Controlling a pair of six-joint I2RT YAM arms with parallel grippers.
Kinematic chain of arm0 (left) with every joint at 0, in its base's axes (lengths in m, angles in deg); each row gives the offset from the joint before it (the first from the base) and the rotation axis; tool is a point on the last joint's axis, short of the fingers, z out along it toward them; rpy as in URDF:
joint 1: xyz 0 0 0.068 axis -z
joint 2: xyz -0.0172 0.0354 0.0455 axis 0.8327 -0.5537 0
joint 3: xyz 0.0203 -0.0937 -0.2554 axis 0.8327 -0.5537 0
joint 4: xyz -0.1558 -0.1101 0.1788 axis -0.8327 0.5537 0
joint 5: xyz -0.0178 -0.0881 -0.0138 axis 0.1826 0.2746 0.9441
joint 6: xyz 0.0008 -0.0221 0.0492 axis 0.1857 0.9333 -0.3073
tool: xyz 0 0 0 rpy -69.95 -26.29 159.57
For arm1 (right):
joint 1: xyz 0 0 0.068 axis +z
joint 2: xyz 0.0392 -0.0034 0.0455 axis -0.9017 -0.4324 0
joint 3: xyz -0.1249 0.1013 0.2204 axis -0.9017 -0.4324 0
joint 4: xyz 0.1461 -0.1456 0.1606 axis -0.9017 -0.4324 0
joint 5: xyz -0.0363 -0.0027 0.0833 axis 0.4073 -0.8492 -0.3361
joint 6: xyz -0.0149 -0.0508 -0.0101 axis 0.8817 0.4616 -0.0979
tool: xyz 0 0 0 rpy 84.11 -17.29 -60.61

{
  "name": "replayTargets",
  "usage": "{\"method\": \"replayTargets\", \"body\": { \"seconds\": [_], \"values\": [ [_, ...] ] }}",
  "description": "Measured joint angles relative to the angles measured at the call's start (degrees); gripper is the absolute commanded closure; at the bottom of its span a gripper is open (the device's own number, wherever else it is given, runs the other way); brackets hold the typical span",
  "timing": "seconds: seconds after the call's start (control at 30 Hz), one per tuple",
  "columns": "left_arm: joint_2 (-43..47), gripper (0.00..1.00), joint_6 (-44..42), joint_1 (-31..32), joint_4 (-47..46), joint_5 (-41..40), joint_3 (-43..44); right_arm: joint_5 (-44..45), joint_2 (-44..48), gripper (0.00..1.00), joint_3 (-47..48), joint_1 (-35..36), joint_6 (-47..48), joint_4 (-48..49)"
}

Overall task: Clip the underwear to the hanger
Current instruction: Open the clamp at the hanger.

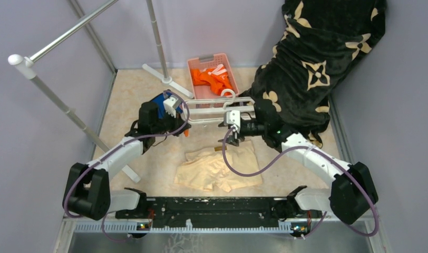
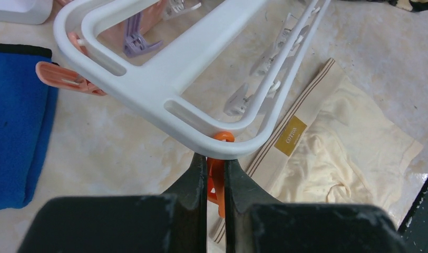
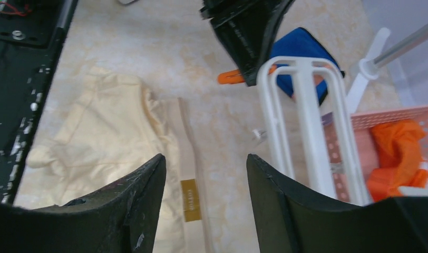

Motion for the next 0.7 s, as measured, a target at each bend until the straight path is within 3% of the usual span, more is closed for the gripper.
{"method": "replayTargets", "body": {
  "seconds": [0.1,0.27,0.4,0.7],
  "values": [
    [-0.81,1.00,0.00,-0.83,-0.61,-0.04,0.02,-1.60,1.68,0.46,-5.44,0.98,-3.45,3.39],
    [-1.55,1.00,-0.55,-1.07,-1.14,-0.04,0.02,-2.71,-1.92,0.50,-6.67,4.74,-6.43,5.55],
    [-1.73,1.00,-1.40,-1.29,-1.44,-0.42,0.02,-1.66,-12.22,0.50,-3.06,6.88,-8.83,6.27],
    [-3.91,1.00,-1.22,-2.27,-3.56,-1.70,0.24,6.32,-26.14,0.45,3.87,8.04,-10.60,8.00]
  ]
}}
